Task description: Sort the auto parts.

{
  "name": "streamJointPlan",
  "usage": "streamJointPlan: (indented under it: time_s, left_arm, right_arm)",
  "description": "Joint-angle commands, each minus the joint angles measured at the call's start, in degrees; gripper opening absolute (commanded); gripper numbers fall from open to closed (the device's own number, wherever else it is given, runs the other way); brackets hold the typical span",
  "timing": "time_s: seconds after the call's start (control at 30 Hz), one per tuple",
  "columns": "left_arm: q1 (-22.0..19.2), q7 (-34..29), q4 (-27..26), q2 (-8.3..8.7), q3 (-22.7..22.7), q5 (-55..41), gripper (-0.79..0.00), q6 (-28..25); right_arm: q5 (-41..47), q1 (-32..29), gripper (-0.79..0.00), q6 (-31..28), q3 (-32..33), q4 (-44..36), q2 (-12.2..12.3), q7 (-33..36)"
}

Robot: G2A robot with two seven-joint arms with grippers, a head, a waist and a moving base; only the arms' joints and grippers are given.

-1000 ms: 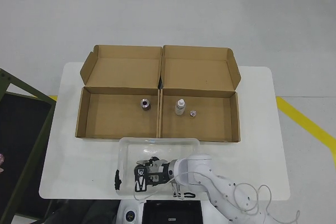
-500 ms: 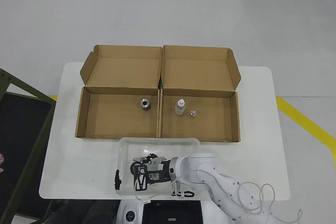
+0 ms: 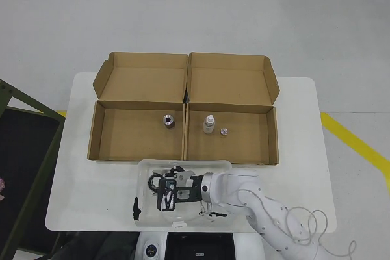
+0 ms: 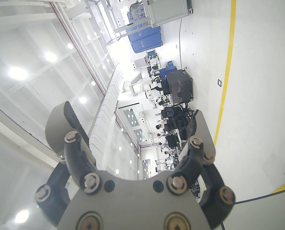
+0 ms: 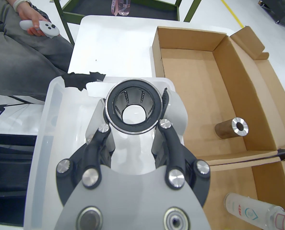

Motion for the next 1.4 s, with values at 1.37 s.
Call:
streamJointPlan:
  time_s: [1.37]
  left_arm:
    - [0.0,0.0,0.0,0.0,0.0,0.0,0.0,0.0]
  right_arm:
    - [14.76,15.75,-0.785,8.36,0.48,17.01,-2.57,-5.81]
